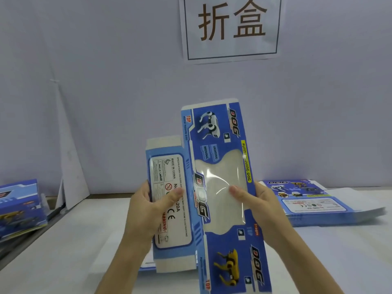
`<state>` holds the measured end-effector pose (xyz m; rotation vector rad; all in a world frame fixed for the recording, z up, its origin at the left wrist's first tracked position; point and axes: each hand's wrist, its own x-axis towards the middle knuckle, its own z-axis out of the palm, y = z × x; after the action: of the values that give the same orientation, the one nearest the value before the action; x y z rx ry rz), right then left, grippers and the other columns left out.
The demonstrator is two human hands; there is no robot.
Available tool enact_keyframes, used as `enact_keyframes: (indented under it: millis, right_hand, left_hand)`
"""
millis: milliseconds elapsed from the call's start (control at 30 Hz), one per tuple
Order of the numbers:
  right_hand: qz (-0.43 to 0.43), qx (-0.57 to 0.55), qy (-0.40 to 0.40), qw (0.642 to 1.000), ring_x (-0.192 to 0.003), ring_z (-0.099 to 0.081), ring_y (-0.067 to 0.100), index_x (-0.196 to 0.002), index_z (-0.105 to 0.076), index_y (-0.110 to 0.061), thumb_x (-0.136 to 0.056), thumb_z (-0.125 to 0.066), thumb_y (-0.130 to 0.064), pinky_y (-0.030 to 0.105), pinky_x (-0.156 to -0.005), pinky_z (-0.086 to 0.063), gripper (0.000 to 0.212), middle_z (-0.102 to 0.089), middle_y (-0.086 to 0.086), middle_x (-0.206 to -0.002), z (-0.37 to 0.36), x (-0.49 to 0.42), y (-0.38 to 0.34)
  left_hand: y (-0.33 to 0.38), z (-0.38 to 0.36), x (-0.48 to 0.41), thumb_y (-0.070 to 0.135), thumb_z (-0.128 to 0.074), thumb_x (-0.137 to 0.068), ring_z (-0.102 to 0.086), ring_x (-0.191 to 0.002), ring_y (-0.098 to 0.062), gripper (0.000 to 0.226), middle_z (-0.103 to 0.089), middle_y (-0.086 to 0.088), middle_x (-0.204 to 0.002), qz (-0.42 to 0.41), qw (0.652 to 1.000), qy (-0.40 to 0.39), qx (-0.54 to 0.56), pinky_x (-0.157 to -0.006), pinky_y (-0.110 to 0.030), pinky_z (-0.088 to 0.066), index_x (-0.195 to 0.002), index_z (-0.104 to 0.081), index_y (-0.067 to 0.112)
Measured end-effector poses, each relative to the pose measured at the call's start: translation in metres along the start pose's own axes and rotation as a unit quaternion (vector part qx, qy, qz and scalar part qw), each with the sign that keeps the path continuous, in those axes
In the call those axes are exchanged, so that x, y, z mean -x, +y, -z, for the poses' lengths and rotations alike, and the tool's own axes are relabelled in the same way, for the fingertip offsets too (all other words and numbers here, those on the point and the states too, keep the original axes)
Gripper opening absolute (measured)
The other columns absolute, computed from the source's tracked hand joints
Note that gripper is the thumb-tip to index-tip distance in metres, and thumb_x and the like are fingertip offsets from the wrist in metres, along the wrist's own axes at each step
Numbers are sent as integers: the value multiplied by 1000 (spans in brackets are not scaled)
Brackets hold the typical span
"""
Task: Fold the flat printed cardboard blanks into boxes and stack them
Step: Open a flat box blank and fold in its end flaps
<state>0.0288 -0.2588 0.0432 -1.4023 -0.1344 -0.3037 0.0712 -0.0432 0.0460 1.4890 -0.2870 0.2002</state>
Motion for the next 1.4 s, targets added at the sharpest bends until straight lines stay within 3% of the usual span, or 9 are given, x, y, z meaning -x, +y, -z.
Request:
enact_keyframes:
  millis: [300, 433, 533, 667, 733, 867, 1000, 1200, 1400]
  right_hand:
    - [-4, -15, 9, 1000, -73, -74, 24, -101, -60, -17, -73, -67, -34, 25, -50, -55, 33, -76, 4, -86, 0, 0, 2]
    - [79, 28, 29, 996, -82, -73, 17, -107, -65, -19, -79, -64, -33, 21, -58, -55, 32, -75, 0, -93, -10, 2, -1]
    - [150, 85, -38, 984, -104, -66, 7, -127, -57, -27, -85, -62, -40, 18, -80, -52, 45, -70, -8, -113, -25, 7, -3]
    - [198, 174, -167, 950, -130, -40, -6, -134, -49, -46, -88, -53, -53, 6, -93, -40, 47, -41, -21, -141, -32, 18, -7]
    - [183, 204, -203, 940, -131, -35, -8, -130, -50, -54, -85, -48, -61, 6, -92, -41, 45, -37, -29, -139, -31, 20, -12]
    - [221, 282, -83, 930, -121, -38, -18, -135, -34, -50, -88, -58, -47, 0, -88, -37, 53, -43, -32, -129, -27, 16, -14]
    - [173, 142, 3, 975, -123, -52, 4, -142, -32, -40, -75, -70, -37, 28, -93, -51, 78, -49, -15, -136, -9, 9, -19]
    - [156, 88, -52, 982, -90, -72, 19, -112, -60, -17, -82, -59, -24, 25, -58, -57, 31, -74, -1, -98, -4, 11, -24]
    - [106, -7, -54, 993, -99, -68, 10, -102, -72, -28, -77, -45, -73, 25, -79, -52, 58, -73, -6, -106, -3, 6, -30]
  left_hand:
    - [1, -7, 2, 38, -73, -59, -72, -70, -12, 43, -75, 3, -89, -29, 999, 36, -23, -48, -22, -54, -98, -58, 30]
    - [7, -19, 9, 56, -63, -67, -51, -110, 5, 86, -41, 25, -130, -56, 988, 26, -145, -87, -24, -48, -143, -25, 43]
    - [15, -28, 22, 72, -67, -65, -41, -118, 21, 87, -36, 44, -132, -115, 981, -98, -118, -89, -8, -42, -134, -14, 66]
    - [15, -23, 24, 65, -75, -60, -55, -122, -9, 98, -58, 12, -132, -99, 974, -203, 29, -94, -29, -51, -143, -33, 34]
    - [17, -21, 24, 67, -73, -61, -66, -107, -17, 66, -69, 6, -115, -75, 981, -164, 74, -86, -36, -56, -120, -59, 41]
    - [16, -9, 10, 42, -64, -71, -72, -85, -23, 19, -74, -1, -92, -90, 991, -45, 86, -65, -34, -60, -89, -70, 41]
    - [16, 2, 10, 48, -84, -60, -72, -83, -25, 40, -74, -5, -95, -70, 980, -90, 163, -60, -34, -58, -96, -71, 36]
    - [22, -13, 13, 67, -77, -55, -69, -97, -12, 93, -68, 14, -109, -103, 984, -129, 71, -63, -21, -56, -135, -34, 48]
    - [20, -1, 17, 33, -84, -57, -65, -106, -18, 93, -60, 10, -119, -226, 964, -111, -88, -82, -33, -57, -132, -29, 25]
